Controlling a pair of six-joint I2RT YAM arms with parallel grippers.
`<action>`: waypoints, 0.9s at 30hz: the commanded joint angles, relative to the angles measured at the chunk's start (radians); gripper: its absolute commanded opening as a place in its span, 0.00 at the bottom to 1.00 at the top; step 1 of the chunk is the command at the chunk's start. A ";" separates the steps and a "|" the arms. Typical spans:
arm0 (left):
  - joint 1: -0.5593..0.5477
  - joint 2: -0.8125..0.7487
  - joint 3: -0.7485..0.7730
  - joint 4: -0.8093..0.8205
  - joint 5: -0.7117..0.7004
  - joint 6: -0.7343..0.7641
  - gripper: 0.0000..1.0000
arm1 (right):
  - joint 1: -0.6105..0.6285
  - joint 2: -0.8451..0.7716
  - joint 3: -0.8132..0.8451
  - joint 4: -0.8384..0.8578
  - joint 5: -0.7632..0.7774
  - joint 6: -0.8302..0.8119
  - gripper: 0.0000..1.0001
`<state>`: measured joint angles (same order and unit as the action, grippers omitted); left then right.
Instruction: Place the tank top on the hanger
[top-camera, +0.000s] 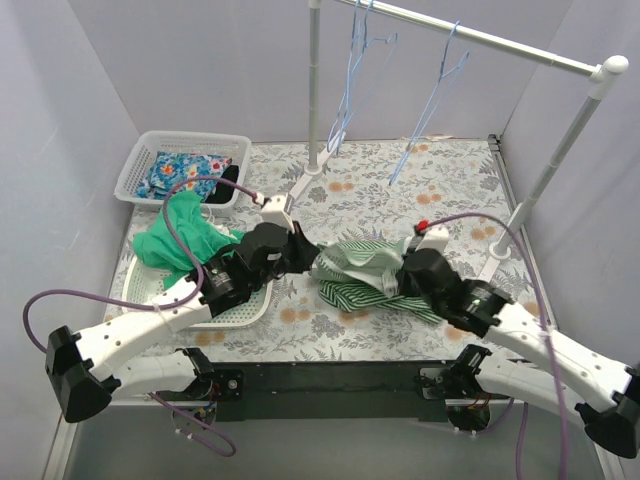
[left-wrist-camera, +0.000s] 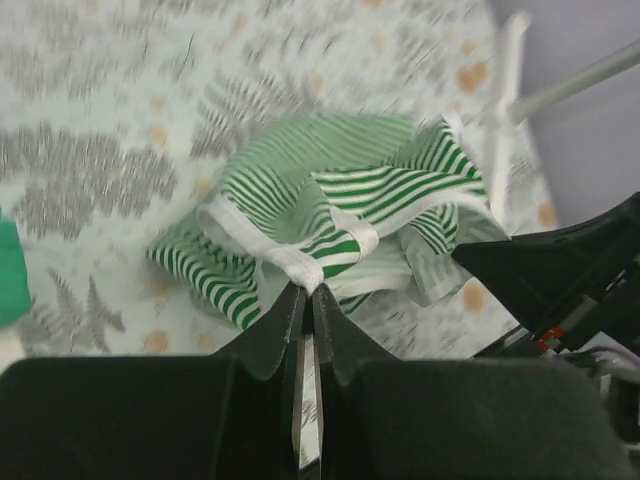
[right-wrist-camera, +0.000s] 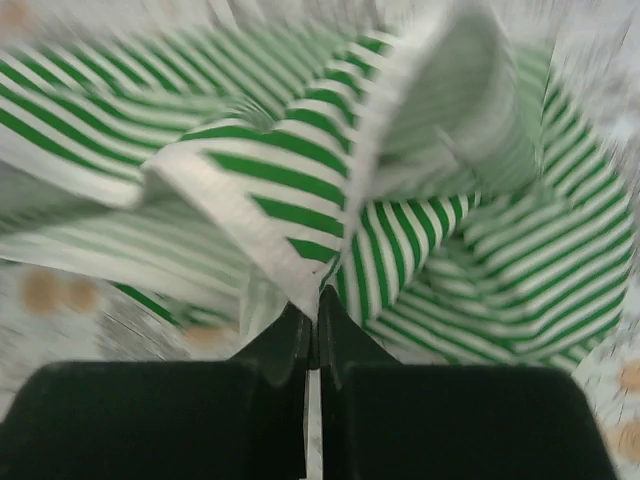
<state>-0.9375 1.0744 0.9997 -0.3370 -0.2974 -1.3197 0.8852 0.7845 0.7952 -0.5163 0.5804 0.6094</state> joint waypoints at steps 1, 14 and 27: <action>0.009 0.001 -0.182 0.042 0.107 -0.142 0.04 | -0.015 0.047 -0.224 0.036 -0.255 0.175 0.03; 0.011 0.036 -0.014 -0.060 0.130 0.042 0.65 | -0.031 0.066 -0.002 -0.112 -0.295 0.024 0.62; 0.009 0.093 0.373 -0.039 0.202 0.250 0.70 | -0.032 -0.090 0.062 -0.152 -0.244 -0.052 0.65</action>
<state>-0.9314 1.0752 1.2121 -0.4194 -0.1379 -1.1790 0.8574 0.7025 0.8047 -0.6476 0.3187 0.6224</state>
